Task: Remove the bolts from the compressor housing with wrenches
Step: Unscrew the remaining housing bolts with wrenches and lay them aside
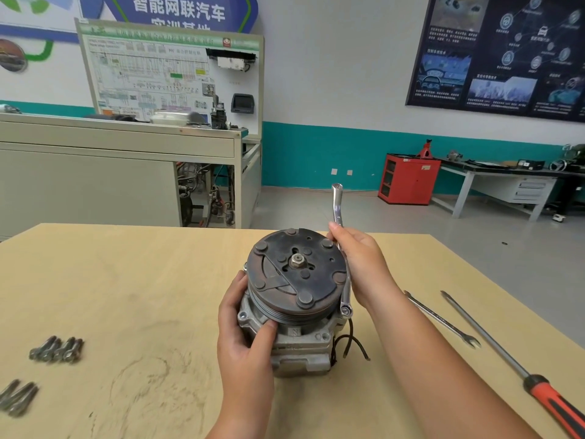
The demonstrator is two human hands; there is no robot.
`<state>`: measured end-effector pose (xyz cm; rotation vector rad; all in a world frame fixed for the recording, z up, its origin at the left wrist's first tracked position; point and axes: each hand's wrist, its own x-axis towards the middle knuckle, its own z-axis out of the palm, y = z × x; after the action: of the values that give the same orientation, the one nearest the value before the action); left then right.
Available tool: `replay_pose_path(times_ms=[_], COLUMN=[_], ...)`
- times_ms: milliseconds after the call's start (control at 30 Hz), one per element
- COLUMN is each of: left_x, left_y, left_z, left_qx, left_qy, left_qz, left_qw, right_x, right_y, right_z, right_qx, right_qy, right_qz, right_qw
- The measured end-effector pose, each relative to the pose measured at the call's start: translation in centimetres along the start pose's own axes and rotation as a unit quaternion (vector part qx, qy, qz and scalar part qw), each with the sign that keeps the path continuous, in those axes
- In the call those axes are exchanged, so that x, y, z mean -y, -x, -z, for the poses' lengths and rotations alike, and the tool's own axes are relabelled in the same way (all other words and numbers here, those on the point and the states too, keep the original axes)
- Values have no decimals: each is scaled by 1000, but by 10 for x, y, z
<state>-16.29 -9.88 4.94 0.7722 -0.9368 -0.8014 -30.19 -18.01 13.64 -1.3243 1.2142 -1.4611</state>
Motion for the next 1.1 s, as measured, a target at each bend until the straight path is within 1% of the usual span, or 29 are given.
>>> replay_pose_path(times_ms=[33, 67, 100, 167, 200, 267, 367, 433, 467, 500, 533, 567, 600, 633, 667, 733, 767, 800, 833, 867, 900, 933, 967, 1000, 1033, 1100], left_x=[0, 0, 0, 1, 0, 0, -1, -1, -1, -1, -2, -2, -2, -2, -2, -2, -1, -1, -1, 0, 0, 0, 0, 0, 0, 1], left_y=[0, 0, 0, 0, 1, 0, 0, 0, 0, 1, 1, 1, 1, 1, 1, 0, 0, -1, 0, 0, -1, 0, 0, 0, 0, 0], left_z=[0, 0, 0, 0, 0, 0, -1, -1, -1, 0, -1, -1, -1, -1, -1, -1, -1, -1, 0, 0, 0, 0, 0, 1, 1, 0], left_qx=[-1, -1, -1, -1, 0, 2, 2, -1, -2, -4, -4, -4, -4, -3, -2, -5, -7, -8, -9, -8, -6, -3, 0, 1, 1, 1], left_qy=[-4, -7, -7, -7, -6, -3, -4, -6, -8, -9, -9, -8, -7, -5, -4, -3, -4, -6, -8, -9, -8, -6, -4, -2, 0, 2], left_qz=[-1, -1, 1, 5, 7, 10, 9, 8, 7, 7, 7, 7, 8, 9, 11, 10, 9, 9, 9, 8, 7, 8, 11, 12, 12, 11], left_qw=[1000, 1000, 1000, 1000, 1000, 1000, 1000, 1000, 1000, 1000, 1000, 1000, 1000, 1000, 1000, 1000, 1000, 1000, 1000, 1000, 1000, 1000, 1000, 1000, 1000, 1000], right_x=[-1, -1, -1, 1, 2, -1, -11, -22, -28, -35, -39, -41, -38, -40, -44, -48, -48, -45, -36, -37, -49, -49, -44, -42, -43, -48], right_y=[0, 0, 1, 4, 7, 16, 42, 65, 76, 88, 100, 113, 129, 135, 140, 149, 152, 156, 157, 155, 154, 156, 159, 161, 161, 159], right_z=[3, 7, 13, 31, 41, 60, 85, 102, 110, 116, 116, 114, 114, 115, 114, 108, 104, 96, 90, 83, 76, 70, 63, 56, 47, 39], right_qx=[-9, -22, -38, -76, -101, -142, -163, -155, -140, -80, -10, -44, -78, -25, 10, 63, 56, 18, -54, -88, -29, -88, -139, -163, -168, -152], right_qy=[-13, -56, -127, -281, -321, -324, -309, -316, -342, -394, -450, -427, -420, -461, -481, -484, -487, -472, -407, -299, -271, -243, -176, -154, -142, -127], right_qz=[-11, -26, -45, -87, -102, -115, -97, -55, -37, -21, -17, -16, -33, -14, -3, -7, -19, -40, -45, -12, -10, -23, 6, 65, 109, 126], right_qw=[1000, 998, 990, 953, 936, 928, 932, 934, 929, 916, 893, 903, 903, 887, 876, 873, 871, 880, 911, 950, 962, 966, 975, 972, 969, 972])
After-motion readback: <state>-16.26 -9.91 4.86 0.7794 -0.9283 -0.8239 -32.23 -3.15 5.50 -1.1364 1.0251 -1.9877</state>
